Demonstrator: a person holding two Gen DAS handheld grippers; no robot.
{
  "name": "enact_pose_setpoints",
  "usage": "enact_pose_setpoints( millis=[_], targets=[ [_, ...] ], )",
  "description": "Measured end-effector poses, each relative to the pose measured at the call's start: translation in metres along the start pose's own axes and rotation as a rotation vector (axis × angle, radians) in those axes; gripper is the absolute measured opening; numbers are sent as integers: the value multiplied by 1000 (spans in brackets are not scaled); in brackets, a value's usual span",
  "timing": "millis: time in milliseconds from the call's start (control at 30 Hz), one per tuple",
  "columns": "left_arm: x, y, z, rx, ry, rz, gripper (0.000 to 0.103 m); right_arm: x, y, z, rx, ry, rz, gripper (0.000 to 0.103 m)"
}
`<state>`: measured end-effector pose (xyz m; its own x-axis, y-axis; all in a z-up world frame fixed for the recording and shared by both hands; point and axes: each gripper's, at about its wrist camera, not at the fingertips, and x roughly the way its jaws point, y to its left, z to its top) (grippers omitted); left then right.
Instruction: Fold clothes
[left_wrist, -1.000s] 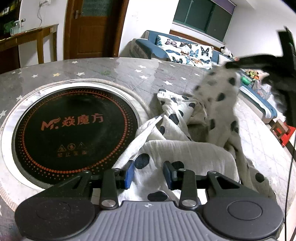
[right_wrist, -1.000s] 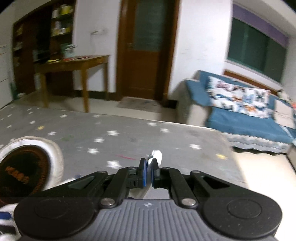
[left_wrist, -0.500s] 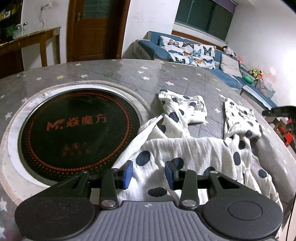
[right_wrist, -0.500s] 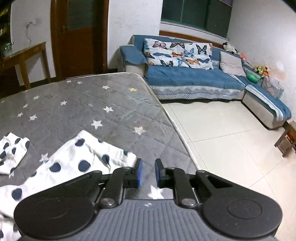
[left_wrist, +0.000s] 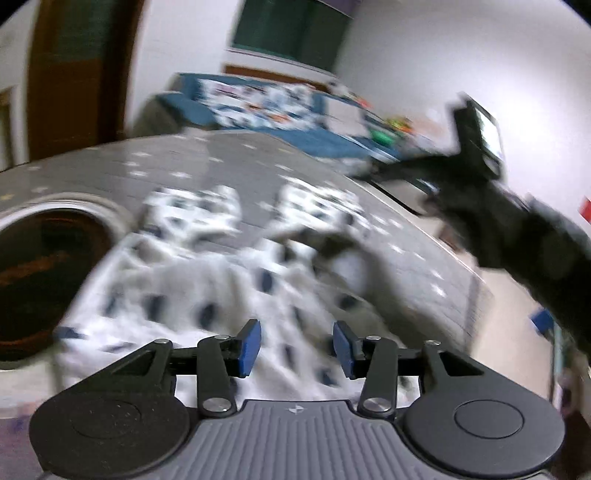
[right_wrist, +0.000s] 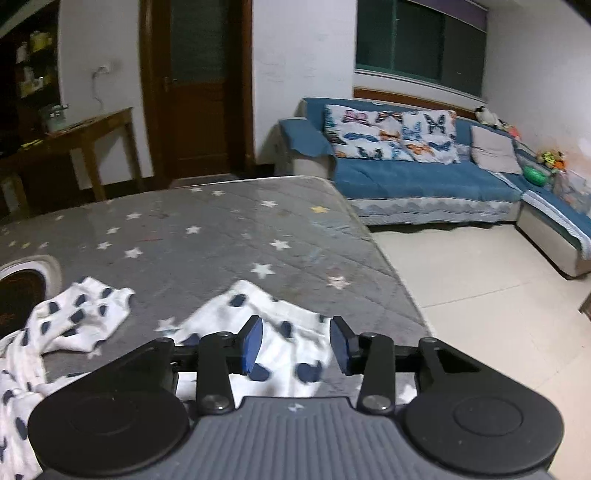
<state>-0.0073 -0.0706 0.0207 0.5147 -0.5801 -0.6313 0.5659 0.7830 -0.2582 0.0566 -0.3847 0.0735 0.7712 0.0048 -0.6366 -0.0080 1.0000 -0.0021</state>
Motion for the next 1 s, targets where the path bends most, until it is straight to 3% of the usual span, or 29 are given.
enact_pose_setpoints(
  millis=[233, 533, 767, 1000],
  targets=[
    [36, -29, -9, 50, 79, -72, 46, 13, 24, -4, -28, 37, 81, 42],
    [47, -37, -24, 105, 153, -192, 45, 75, 42, -7, -67, 158, 71, 44],
    [47, -31, -28, 115, 182, -306, 45, 114, 47, 15, -56, 125, 60, 50],
    [53, -23, -26, 93, 183, -357, 45, 164, 61, 50, -49, 88, 39, 54]
  ],
)
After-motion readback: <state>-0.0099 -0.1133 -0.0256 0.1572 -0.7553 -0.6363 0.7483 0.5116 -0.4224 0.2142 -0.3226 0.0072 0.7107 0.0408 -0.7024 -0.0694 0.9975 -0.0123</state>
